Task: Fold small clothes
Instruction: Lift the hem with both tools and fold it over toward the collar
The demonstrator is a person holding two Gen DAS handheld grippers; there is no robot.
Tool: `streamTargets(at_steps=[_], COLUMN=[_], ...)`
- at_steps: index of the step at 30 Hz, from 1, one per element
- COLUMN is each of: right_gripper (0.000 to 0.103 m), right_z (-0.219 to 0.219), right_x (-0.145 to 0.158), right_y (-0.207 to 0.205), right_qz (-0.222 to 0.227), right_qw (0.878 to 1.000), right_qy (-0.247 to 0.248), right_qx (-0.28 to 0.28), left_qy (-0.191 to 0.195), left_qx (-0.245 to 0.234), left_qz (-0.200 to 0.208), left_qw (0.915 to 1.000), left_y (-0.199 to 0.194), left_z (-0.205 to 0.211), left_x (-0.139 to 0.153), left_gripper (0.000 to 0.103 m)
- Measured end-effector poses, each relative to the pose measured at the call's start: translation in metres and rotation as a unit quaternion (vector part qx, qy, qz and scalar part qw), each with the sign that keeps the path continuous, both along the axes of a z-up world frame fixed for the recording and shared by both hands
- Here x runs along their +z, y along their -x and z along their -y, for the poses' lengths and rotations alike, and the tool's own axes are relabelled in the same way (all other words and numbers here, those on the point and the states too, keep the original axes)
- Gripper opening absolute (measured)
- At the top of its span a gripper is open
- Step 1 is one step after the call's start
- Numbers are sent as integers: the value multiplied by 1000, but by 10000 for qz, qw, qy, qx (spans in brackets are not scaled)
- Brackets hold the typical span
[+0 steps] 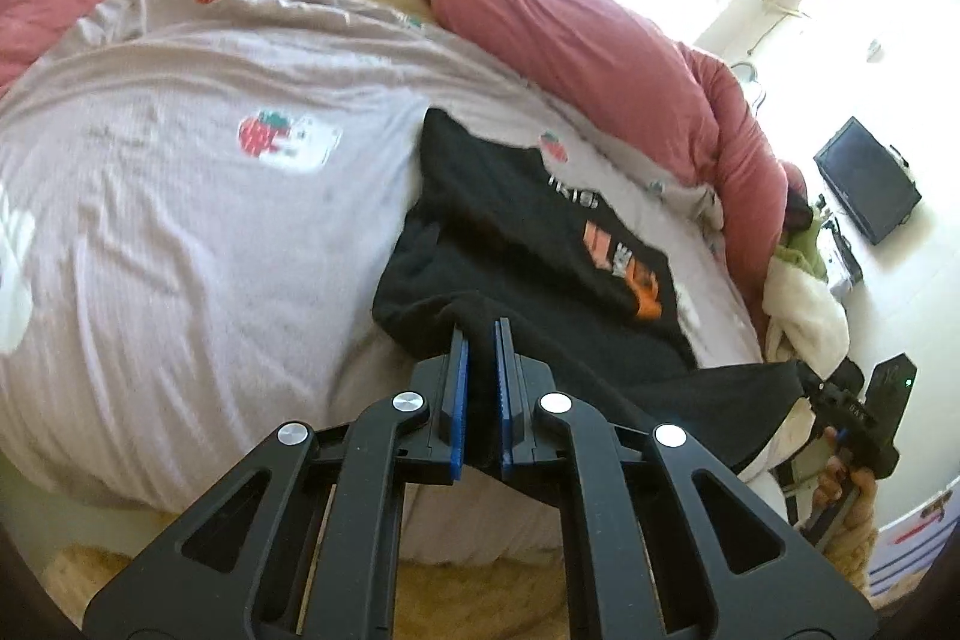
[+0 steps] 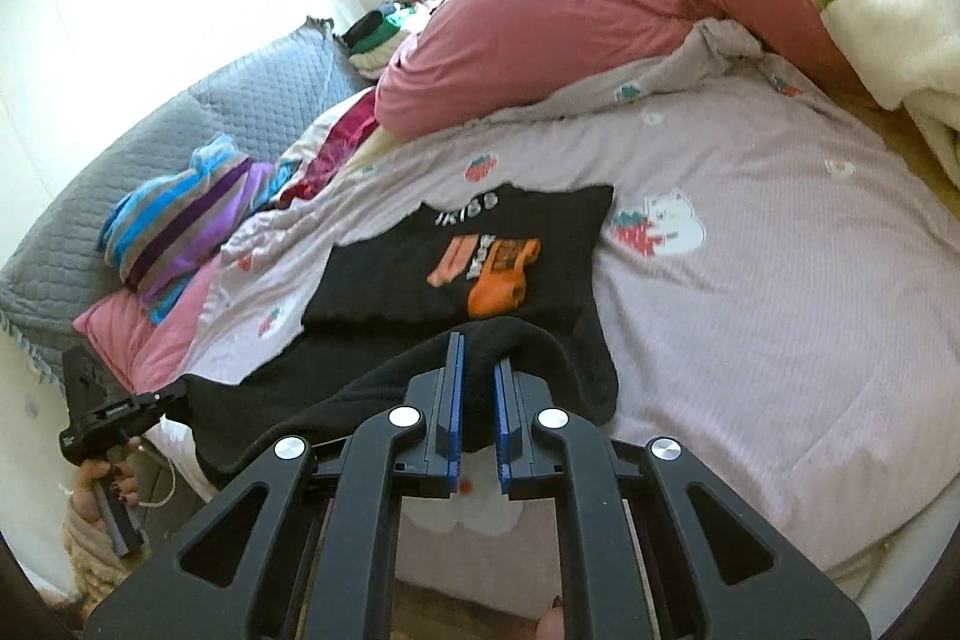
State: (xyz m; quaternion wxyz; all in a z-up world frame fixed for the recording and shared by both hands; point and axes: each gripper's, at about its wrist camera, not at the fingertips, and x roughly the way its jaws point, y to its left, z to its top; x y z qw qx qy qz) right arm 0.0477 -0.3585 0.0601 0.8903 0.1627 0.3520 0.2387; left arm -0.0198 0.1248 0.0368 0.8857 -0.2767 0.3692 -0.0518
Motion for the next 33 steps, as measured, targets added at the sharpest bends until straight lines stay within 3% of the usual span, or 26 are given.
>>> streamTargets(at_steps=[9,20,33], right_gripper=[8,8,8], right_z=[3,4,-3], right_x=[12,17,-5], right_y=[-25,-74,-124], right_qz=[272,390,106], right_qw=[9995,9985,9986], right_qy=[-80,-195,1], right_qx=[-142,-332,-509], left_qy=[243,122,13], left_qx=[167,239,311], left_qz=[126,139,-271], left_qw=[9995,9995,9991], left_y=[-38,-113,-166], left_z=[-13,-20,-28], left_x=[16,40,17], left_gripper=[2,2,2])
